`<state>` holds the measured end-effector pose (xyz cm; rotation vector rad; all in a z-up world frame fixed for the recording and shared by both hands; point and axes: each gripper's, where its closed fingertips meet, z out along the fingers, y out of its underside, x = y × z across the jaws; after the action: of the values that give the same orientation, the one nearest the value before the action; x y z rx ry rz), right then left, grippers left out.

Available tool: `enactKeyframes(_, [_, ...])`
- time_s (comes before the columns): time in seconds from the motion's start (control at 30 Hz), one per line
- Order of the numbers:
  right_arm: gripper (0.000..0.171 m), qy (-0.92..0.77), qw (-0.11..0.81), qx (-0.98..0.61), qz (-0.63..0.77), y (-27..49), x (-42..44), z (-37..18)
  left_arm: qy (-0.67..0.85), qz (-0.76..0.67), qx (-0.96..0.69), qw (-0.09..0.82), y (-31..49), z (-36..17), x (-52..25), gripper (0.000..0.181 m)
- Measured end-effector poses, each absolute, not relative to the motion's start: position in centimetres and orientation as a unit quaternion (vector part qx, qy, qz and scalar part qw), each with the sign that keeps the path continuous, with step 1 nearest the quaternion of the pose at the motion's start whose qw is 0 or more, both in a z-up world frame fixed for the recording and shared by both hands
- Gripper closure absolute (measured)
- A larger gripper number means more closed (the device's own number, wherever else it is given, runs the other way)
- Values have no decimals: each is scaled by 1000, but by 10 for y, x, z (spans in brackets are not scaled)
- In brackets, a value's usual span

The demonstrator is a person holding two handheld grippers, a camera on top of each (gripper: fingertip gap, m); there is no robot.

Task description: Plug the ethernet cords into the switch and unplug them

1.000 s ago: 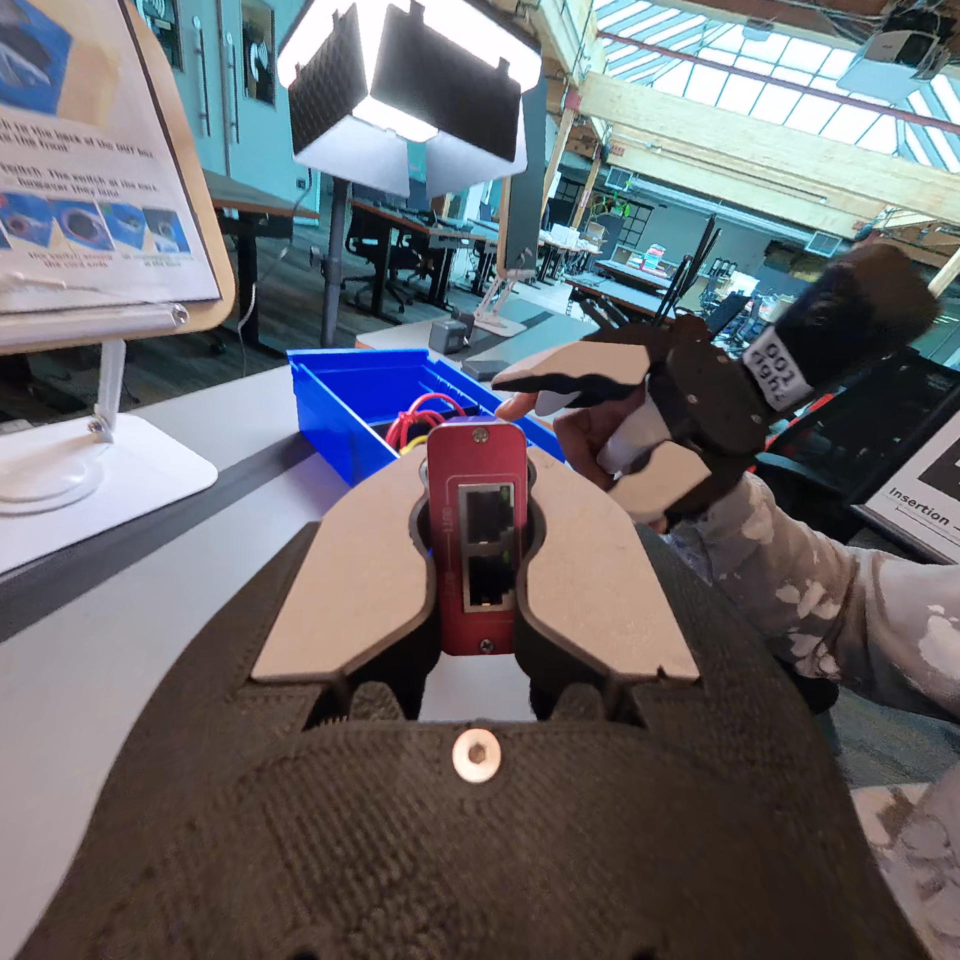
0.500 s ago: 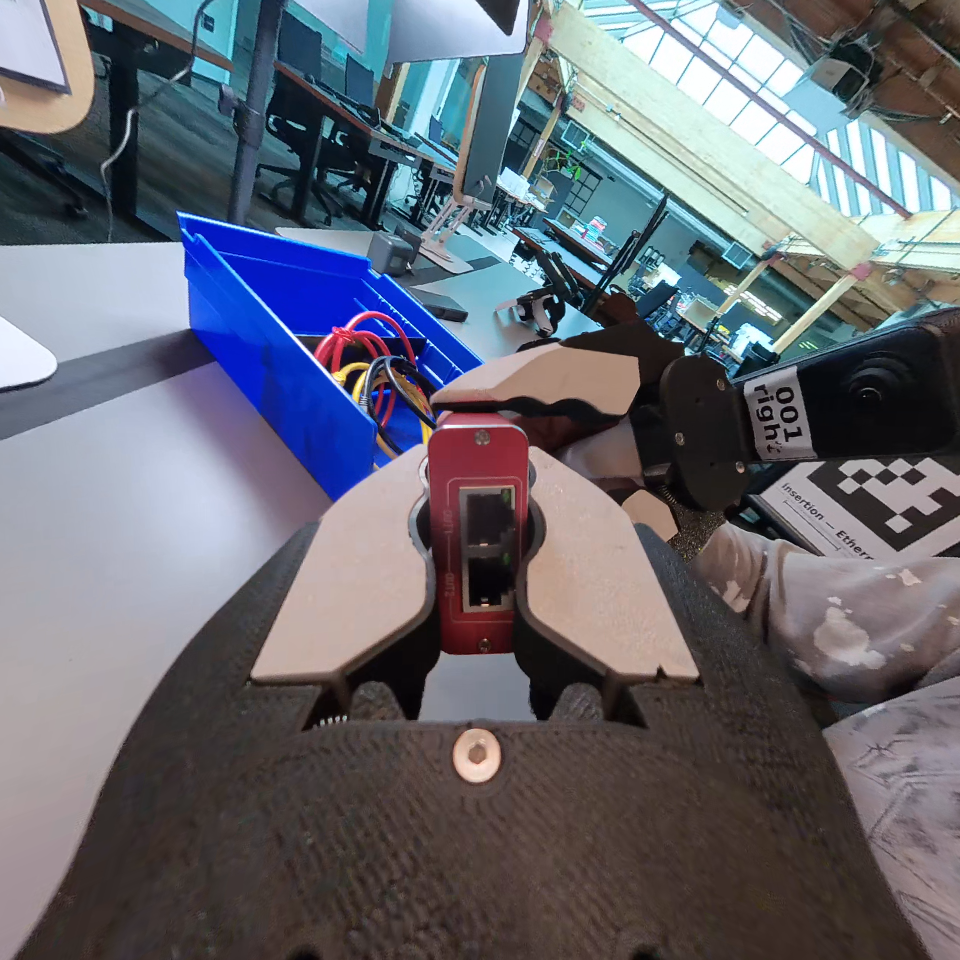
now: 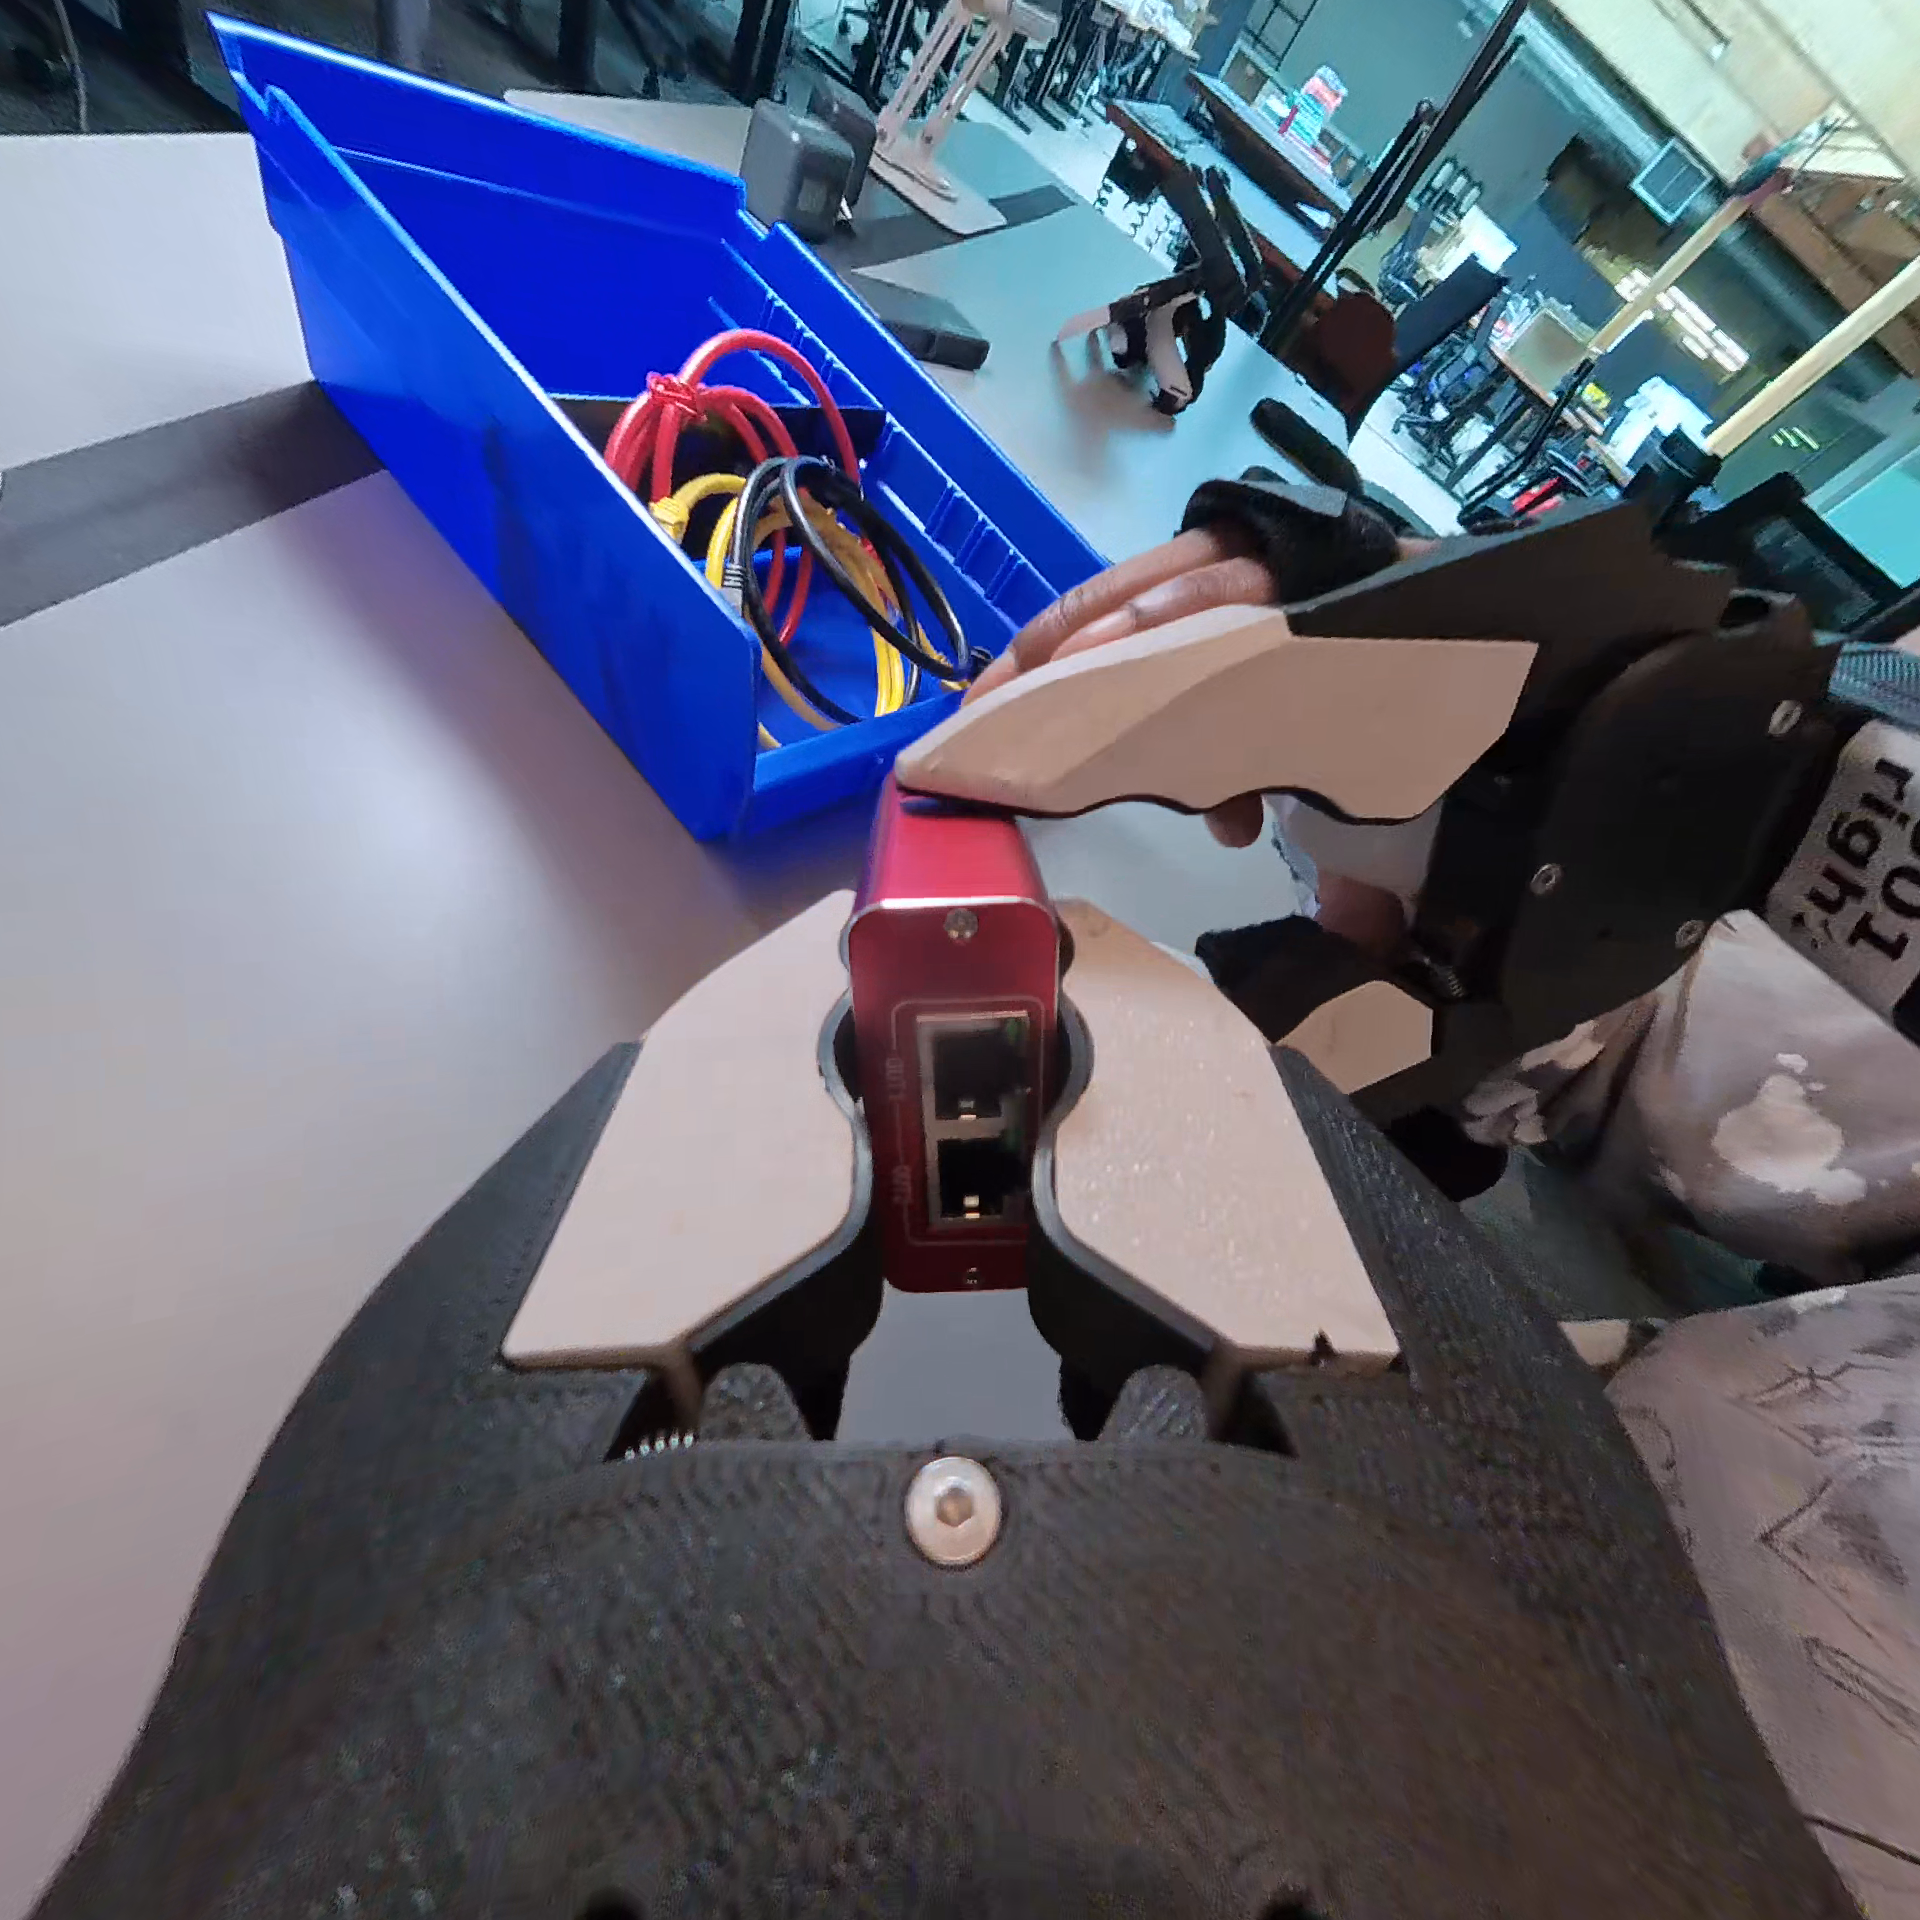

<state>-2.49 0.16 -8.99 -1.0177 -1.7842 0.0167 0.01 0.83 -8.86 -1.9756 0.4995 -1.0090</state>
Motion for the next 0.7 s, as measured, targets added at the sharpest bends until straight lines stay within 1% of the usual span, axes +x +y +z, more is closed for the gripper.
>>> enactKeyframes(0.03, [108,-745,510,-430,18,1,-23,-89,201,-405,-782,429,9,-86,0,151])
enactKeyframes(0.1, [108,-745,490,-451,37,7,-14,-86,197,-387,-764,478,14,-73,-7,147])
enactKeyframes(0.17, [108,-729,489,-476,55,28,2,-71,204,-360,-746,521,15,-56,-17,143])
enactKeyframes(0.3, [108,-682,462,-565,44,116,54,-37,209,-317,-728,571,15,-35,-32,135])
enactKeyframes(0.4, [108,-643,417,-643,-1,201,101,-32,204,-291,-730,584,18,-33,-37,132])
enactKeyframes(0.47, [108,-610,379,-695,-11,249,128,-45,199,-272,-735,589,21,-36,-38,127])
enactKeyframes(0.53, [108,-583,332,-741,5,282,149,-70,199,-252,-741,590,24,-40,-39,123])
enactKeyframes(0.7, [108,-552,233,-799,56,322,169,-136,203,-198,-752,595,31,-49,-45,118])
